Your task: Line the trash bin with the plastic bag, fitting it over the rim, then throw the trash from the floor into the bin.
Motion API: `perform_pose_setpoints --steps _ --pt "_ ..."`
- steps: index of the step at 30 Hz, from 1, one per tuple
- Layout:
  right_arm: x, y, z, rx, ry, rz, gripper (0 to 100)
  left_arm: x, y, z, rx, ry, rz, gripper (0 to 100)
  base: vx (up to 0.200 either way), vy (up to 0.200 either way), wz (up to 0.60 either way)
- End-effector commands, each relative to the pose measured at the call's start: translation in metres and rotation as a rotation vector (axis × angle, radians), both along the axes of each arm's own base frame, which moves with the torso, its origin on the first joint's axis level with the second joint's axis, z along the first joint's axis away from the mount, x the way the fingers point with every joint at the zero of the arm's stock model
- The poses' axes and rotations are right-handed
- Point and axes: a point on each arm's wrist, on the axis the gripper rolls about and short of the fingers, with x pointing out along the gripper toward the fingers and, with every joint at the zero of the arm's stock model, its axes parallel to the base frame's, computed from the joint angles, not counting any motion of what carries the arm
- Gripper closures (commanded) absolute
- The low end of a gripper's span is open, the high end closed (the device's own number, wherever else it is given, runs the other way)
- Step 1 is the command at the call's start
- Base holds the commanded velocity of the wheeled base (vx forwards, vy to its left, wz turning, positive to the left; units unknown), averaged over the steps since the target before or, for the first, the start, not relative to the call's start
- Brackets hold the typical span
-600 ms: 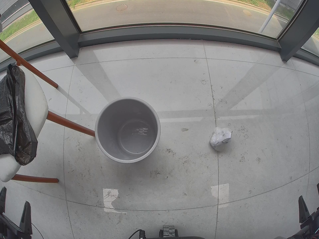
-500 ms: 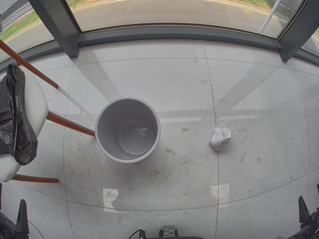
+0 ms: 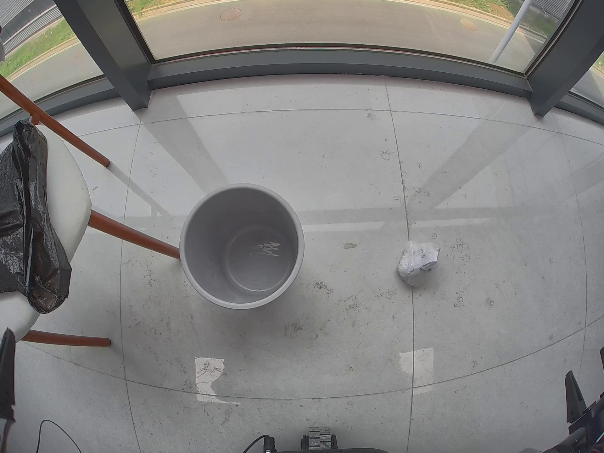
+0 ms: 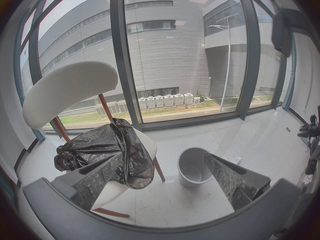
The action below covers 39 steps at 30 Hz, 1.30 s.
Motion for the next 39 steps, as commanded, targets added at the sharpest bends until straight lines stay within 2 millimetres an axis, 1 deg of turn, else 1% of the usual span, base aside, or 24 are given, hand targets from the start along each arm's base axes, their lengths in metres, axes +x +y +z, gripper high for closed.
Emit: perform_pose_setpoints --steps 1,2,3,4,6,9,10,11,13,14,15,18,19,21,25,27,29,32,38,39 --pt "0.0 0.0 -0.005 0.003 0.006 -0.003 0 0.101 0.003 0.082 -0.1 0.215 0.089 0 0.0 0.0 0.0" --pt "0.0 0.0 -0.005 0.003 0.006 0.0 0 0.109 0.003 0.089 -0.124 0.215 0.107 0 0.0 0.0 0.0" --pt "0.0 0.0 -0.005 0.003 0.006 -0.003 0 0.111 0.003 0.089 -0.128 0.214 0.109 0 0.0 0.0 0.0" --pt "0.0 0.0 -0.005 0.003 0.006 -0.001 0 0.126 0.004 0.101 -0.162 0.21 0.139 0 0.0 0.0 0.0" --pt "0.001 0.0 -0.005 0.003 0.011 0.0 0 0.139 0.004 0.108 -0.175 0.212 0.15 0 0.0 0.0 0.0" --pt "0.002 0.0 -0.005 0.001 0.023 0.0 0 0.153 0.006 0.119 -0.188 0.205 0.169 0 0.0 0.0 0.0" --pt "0.002 0.0 -0.005 0.001 0.024 0.0 0 0.155 0.007 0.12 -0.192 0.204 0.175 0 0.0 0.0 0.0" --pt "0.002 0.0 -0.005 0.003 0.03 0.0 0 0.162 0.013 0.126 -0.225 0.188 0.251 0 0.0 0.0 0.0" --pt "0.002 0.0 -0.005 0.003 0.032 0.0 0 0.167 0.02 0.13 -0.245 0.176 0.312 0 0.0 0.0 0.0" --pt "0.002 0.0 -0.005 0.003 0.032 -0.001 0 0.176 0.028 0.134 -0.262 0.165 0.391 0 0.0 0.0 0.0" --pt "0.003 0.0 -0.005 0.003 0.034 -0.001 0 0.181 0.034 0.134 -0.265 0.164 0.432 0 0.0 0.0 0.0" --pt "0.003 0.0 -0.005 0.003 0.034 -0.001 0 0.19 0.041 0.133 -0.27 0.168 0.474 0 0.0 0.0 0.0" --pt "0.003 0.0 -0.005 0.003 0.034 -0.001 0 0.195 0.046 0.13 -0.273 0.172 0.496 0 0.0 0.0 0.0" --pt "0.003 0.0 -0.005 0.003 0.034 -0.001 0 0.199 0.05 0.125 -0.288 0.19 0.514 0 0.0 0.0 0.0" --pt "0.003 0.0 -0.005 0.003 0.034 0.0 0 0.208 0.054 0.118 -0.312 0.224 0.524 0 0.0 0.0 0.0" --pt "0.003 0.0 -0.005 0.003 0.035 0.0 0 0.208 0.054 0.115 -0.316 0.242 0.526 0 0.0 0.0 0.0" --pt "0.003 0.0 -0.004 0.003 0.044 -0.001 0 0.208 0.054 0.109 -0.34 0.306 0.535 0 0.0 0.0 0.0" --pt "0.003 0.0 -0.004 0.003 0.046 0.0 0 0.218 0.056 0.102 -0.366 0.339 0.538 0 0.0 0.0 0.0" --pt "0.004 0.0 -0.004 0.003 0.047 0.0 0 0.226 0.057 0.095 -0.374 0.37 0.527 0 0.0 0.0 0.0" --pt "0.004 0.0 -0.004 0.003 0.047 0.0 0 0.233 0.058 0.092 -0.374 0.385 0.523 0 0.0 0.0 0.0"
